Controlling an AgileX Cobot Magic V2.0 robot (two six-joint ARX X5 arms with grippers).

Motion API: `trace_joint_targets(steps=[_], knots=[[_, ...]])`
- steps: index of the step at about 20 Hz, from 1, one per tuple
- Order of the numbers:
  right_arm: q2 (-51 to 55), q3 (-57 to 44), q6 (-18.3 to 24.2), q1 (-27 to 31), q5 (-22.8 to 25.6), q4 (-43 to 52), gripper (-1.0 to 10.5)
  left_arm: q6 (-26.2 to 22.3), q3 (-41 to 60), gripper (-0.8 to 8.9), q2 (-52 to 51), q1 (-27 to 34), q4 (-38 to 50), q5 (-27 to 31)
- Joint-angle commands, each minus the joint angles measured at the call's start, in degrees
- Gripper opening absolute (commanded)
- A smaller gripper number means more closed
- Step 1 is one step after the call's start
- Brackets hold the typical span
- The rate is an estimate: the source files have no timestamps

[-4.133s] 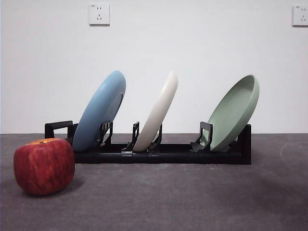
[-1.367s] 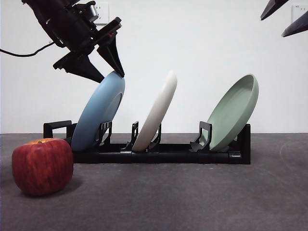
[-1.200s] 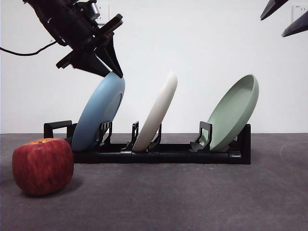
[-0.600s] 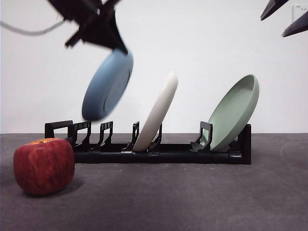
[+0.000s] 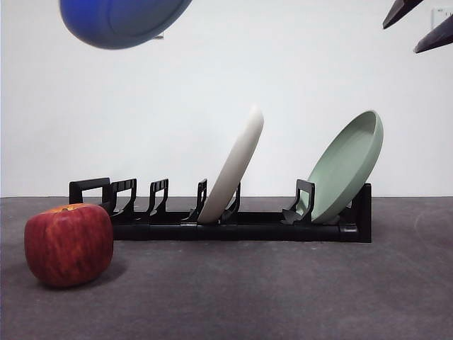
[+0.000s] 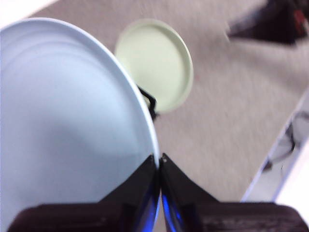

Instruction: Take the blue plate from the plate rack,put the plate on the table,take the apple from the table,put the apple in the plate

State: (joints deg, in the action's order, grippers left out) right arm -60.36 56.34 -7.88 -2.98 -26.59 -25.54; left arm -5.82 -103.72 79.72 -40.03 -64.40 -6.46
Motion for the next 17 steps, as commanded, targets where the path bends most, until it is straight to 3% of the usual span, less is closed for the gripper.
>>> trace_joint_targets(steps=[1, 7, 11, 17], knots=[[-0.1, 0.1, 0.5, -0.1, 0.2, 1.1, 2.8, -0.1, 1.3, -0.07, 0.2, -9.4, -1.2, 8.2], [-0.1, 0.1, 0.5, 0.3, 0.1, 1.3, 2.8, 7.3, 17.5, -0.08, 0.2, -28.4, 8.2, 19.9], [-0.1, 0.1, 0.4, 0.8, 0.1, 1.3, 2.8, 10.4, 29.3, -0.08, 1.1, -32.5, 18.6, 21.8], [0.0, 0.1, 0.2, 0.8, 0.1, 1.2, 2.8, 7.4, 38.1, -0.08, 7.7, -32.2, 28.0, 23.8]])
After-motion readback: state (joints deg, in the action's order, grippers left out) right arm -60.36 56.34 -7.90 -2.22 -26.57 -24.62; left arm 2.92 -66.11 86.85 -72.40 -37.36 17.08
